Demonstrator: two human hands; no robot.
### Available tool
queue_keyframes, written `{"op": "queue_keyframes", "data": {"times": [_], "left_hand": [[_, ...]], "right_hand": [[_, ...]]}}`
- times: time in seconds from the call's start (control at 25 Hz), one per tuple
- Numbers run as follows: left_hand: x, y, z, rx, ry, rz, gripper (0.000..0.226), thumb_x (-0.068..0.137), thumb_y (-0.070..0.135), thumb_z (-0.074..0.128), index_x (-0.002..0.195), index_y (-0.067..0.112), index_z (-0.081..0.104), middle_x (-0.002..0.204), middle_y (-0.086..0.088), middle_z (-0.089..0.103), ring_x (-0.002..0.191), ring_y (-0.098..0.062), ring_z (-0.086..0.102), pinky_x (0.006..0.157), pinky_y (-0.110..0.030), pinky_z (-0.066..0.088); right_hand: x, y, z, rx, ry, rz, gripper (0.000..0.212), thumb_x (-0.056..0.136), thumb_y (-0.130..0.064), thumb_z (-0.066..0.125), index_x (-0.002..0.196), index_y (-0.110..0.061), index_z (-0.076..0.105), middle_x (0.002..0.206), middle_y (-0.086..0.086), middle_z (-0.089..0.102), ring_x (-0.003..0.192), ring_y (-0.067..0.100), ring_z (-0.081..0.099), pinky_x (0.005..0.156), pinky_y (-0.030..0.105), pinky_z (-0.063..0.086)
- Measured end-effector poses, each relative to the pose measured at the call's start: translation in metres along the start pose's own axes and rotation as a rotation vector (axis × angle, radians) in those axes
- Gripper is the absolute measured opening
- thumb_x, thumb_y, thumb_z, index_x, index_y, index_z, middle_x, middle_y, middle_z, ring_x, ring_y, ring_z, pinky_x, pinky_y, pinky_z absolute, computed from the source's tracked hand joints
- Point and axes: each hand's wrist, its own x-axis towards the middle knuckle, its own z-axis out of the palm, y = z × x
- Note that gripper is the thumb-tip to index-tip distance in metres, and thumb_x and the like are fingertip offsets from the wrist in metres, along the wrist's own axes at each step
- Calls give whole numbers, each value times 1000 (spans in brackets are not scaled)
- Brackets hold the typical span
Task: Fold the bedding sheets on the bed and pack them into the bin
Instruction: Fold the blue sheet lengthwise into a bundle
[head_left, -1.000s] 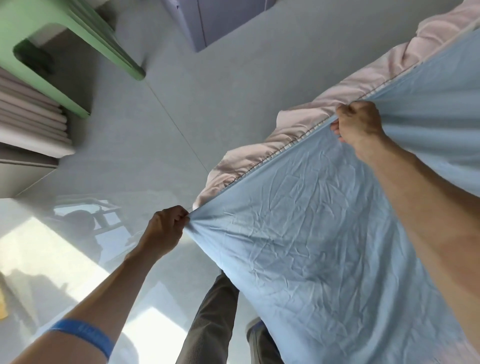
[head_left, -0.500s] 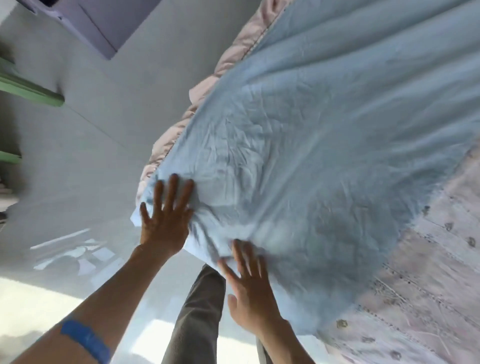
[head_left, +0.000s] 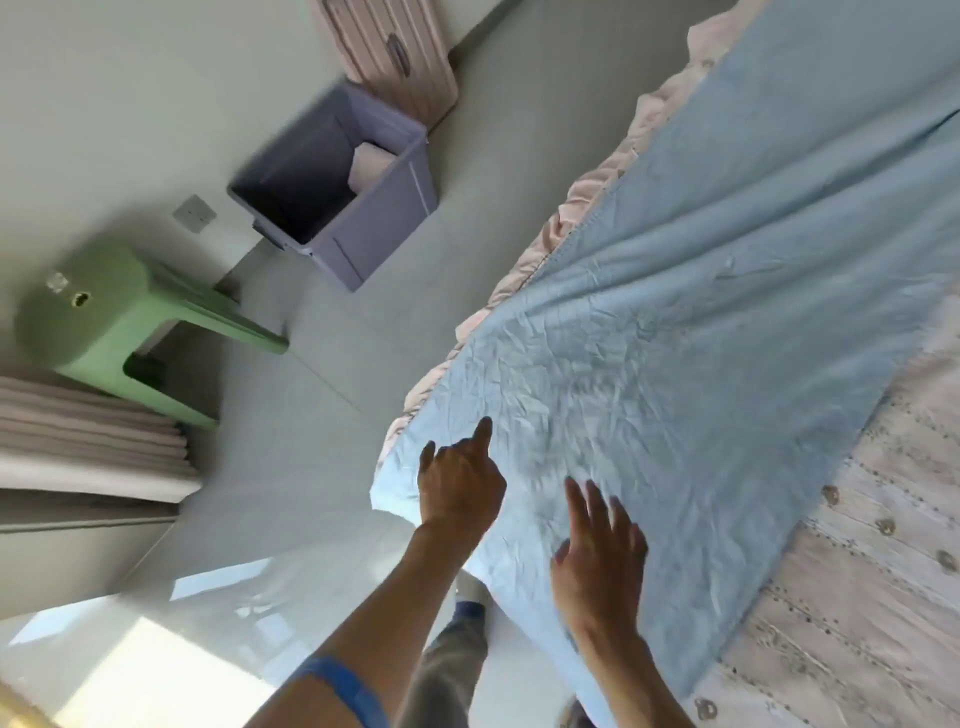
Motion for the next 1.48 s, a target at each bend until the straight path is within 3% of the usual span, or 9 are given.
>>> {"op": "queue_keyframes", "data": {"times": [0.12,0.2,0.36,0.48,0.64,0.92,1.12,1.32,1.48], "left_hand": [[-7,16,-100,-221,314,154,57,88,16,49,145,20,46,127,-5,65,116,-26,59,113,-47,33],[-3,7,-163,-327,413,244,58,92,22,51,149,22,39,147,-2,49,134,-24,45,116,-46,31],[41,-26,-249,-503,594,413,52,94,15,50,145,18,46,146,-6,49,136,-23,44,116,-40,33],[91,-58,-311,-581,564,475,52,97,34,41,148,26,38,153,-1,40,144,-22,32,118,-42,29],[133,-79,-379,-419,465,563,68,89,66,14,153,42,16,163,5,13,151,-23,6,121,-44,8],[236,-35,-412,-474,322,783,70,94,65,34,154,42,8,164,5,0,151,-20,-4,122,-44,5],[345,-22,-455,-538,295,865,75,89,71,36,151,51,0,163,17,-5,150,-9,-7,122,-49,8],[473,86,-525,-703,161,977,71,81,73,40,143,65,6,161,22,7,148,1,3,122,-44,14],[551,184,-558,-719,-20,1100,69,86,67,42,145,58,8,159,28,6,147,4,3,123,-39,11]], "right_hand": [[48,-88,-134,23,438,-107,74,73,3,69,142,-15,50,148,15,47,130,40,50,97,52,47],[61,-136,-190,116,521,-187,69,80,-1,66,145,-13,46,152,15,42,135,38,45,102,50,45],[95,-214,-235,253,713,-266,63,83,-12,55,145,-9,43,153,12,41,141,29,38,113,43,36],[143,-285,-261,434,843,-180,61,87,-12,57,146,-14,42,153,7,41,140,23,39,116,29,29],[171,-356,-294,871,889,-70,63,84,-10,63,140,-32,47,145,-11,49,130,8,48,110,43,41],[247,-357,-318,753,959,49,69,81,-65,59,143,-41,42,155,-19,33,143,-1,29,115,44,34],[348,-353,-339,792,988,88,88,69,-86,55,146,-51,30,157,-26,24,144,-5,23,119,40,29],[465,-333,-436,799,1043,72,86,77,-69,62,151,-37,30,161,-21,17,144,-9,17,103,-1,22],[538,-283,-507,767,1110,288,83,77,-70,60,150,-45,28,160,-27,11,144,-11,11,115,17,21]]}}
